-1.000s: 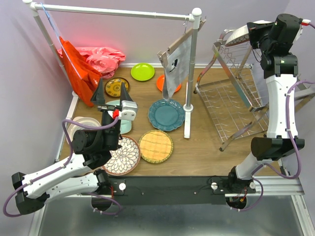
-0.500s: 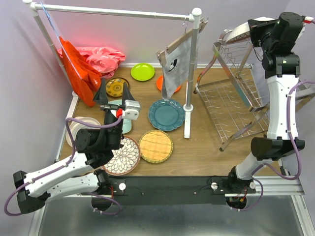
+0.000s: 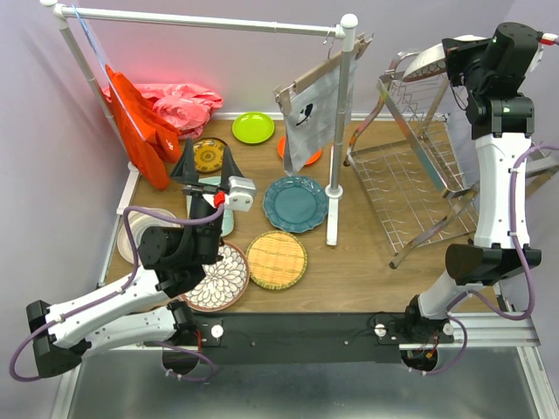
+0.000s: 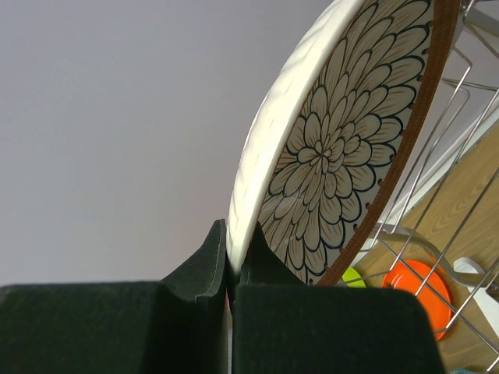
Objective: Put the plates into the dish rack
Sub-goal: Insert the plate into the dish rack
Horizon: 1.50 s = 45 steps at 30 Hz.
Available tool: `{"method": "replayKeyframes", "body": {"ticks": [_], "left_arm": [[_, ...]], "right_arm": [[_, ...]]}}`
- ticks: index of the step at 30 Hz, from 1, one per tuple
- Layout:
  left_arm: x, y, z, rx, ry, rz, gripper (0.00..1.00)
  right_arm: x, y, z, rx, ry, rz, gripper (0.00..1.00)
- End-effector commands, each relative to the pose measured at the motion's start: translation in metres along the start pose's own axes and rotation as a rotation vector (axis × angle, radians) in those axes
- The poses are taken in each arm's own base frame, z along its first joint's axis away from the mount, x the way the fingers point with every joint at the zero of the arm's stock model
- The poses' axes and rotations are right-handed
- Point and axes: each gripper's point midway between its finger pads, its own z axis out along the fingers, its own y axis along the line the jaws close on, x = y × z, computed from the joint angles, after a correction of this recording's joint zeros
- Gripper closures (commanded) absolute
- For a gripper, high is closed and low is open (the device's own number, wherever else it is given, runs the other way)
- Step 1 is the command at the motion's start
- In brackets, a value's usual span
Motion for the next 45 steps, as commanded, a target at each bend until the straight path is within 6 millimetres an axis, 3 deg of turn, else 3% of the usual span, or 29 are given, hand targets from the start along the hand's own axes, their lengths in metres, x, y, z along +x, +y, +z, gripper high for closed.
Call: {"method": "replayKeyframes", "body": {"ticks": [1, 8, 14, 25, 33, 40, 45], "left_arm": [[-0.005, 0.018, 0.002, -0.06, 0.008, -0.064, 0.23], [-0.004, 0.018, 0.003, -0.062, 0.014, -0.069, 0.23], [-0.003, 0.016, 0.003, -0.06, 0.018, -0.065, 0.23], [-0.005, 0.014, 0.006, -0.056, 0.014, -0.07, 0.23], [-0.004, 0.015, 0.004, -0.059, 0.016, -0.082, 0.23], [-0.003, 0.012, 0.004, -0.055, 0.019, -0.086, 0.23], [-0.003, 0.006, 0.006, -0.046, 0.019, -0.08, 0.23]], "right_arm": [[-0.038, 0.05, -0.03, -0.153, -0.118, 0.062, 0.98], [-0.037, 0.047, -0.024, -0.14, -0.115, 0.068, 0.95], [-0.051, 0.062, -0.036, -0.174, -0.164, 0.066, 0.95], [-0.043, 0.042, -0.028, -0.126, -0.137, 0.07, 0.95], [-0.044, 0.043, -0.018, -0.126, -0.14, 0.078, 0.95], [-0.047, 0.045, -0.023, -0.132, -0.149, 0.074, 0.95], [-0.04, 0.03, -0.018, -0.094, -0.132, 0.074, 0.94]]}}
